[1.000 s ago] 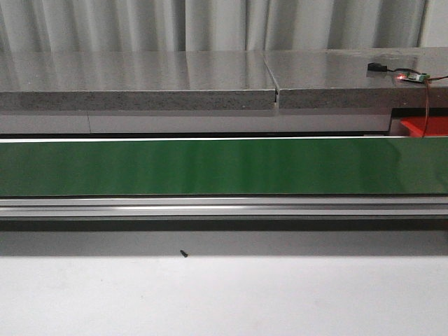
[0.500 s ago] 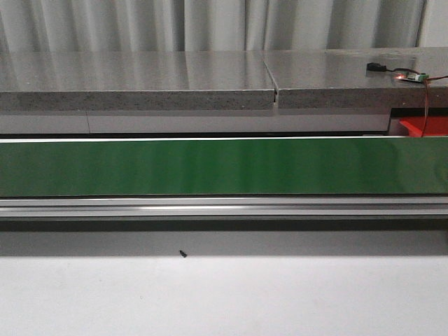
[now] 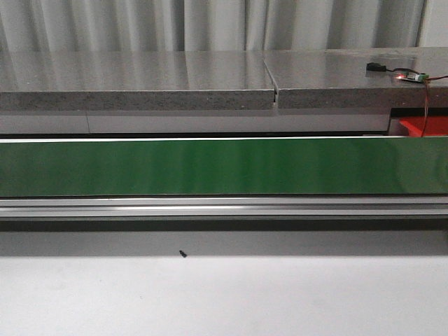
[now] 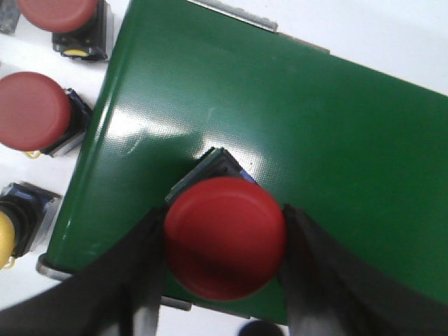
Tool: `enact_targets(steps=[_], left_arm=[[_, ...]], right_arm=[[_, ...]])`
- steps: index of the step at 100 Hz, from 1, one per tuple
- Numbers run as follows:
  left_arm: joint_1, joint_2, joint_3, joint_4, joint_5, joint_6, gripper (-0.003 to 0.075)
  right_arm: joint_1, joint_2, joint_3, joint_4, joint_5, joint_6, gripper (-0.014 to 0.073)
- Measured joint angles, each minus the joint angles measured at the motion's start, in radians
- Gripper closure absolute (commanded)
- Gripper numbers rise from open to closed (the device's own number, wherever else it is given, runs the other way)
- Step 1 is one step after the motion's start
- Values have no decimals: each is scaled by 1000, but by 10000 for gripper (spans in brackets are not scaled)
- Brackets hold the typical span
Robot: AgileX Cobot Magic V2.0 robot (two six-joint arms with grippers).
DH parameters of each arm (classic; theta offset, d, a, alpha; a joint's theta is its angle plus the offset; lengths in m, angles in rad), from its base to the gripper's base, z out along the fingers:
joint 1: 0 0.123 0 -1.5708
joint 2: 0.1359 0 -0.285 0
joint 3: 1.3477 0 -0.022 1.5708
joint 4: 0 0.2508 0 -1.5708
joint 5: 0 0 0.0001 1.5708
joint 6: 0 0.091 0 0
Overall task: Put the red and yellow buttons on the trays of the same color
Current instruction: 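Carry the red button onto the green belt and open the left gripper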
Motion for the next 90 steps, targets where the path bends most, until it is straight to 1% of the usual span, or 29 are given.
enact_targets(steps=[3,8,11,13,18,23,28,42,65,77,90], left_arm=[[-1,11,-3,0,-2,0,448],[-1,19,-7,-3,-7,0,389],[-1,21,-9,-4,-7,0,328],[-1,21,-9,-6,-9,0,300],[-1,23,-9,-8,-9,6,189],[-1,25,-9,-16,-7,12,116],[-1,25,-9,-31,-10,23,86],[-1,-4,-9,-68,-17,38,109],[3,-145,-9,-78,-1,41,146],[31,-227,-9,-83,21,41,153],[97,-279,-7,-86,78,41,153]], right_arm=[[0,0,0,0,0,0,661],[0,0,0,0,0,0,661],[0,0,0,0,0,0,661],[0,0,0,0,0,0,661],[0,0,0,0,0,0,661],[0,0,0,0,0,0,661],[0,0,0,0,0,0,661],[0,0,0,0,0,0,661],[0,0,0,0,0,0,661],[0,0,0,0,0,0,661],[0,0,0,0,0,0,661]])
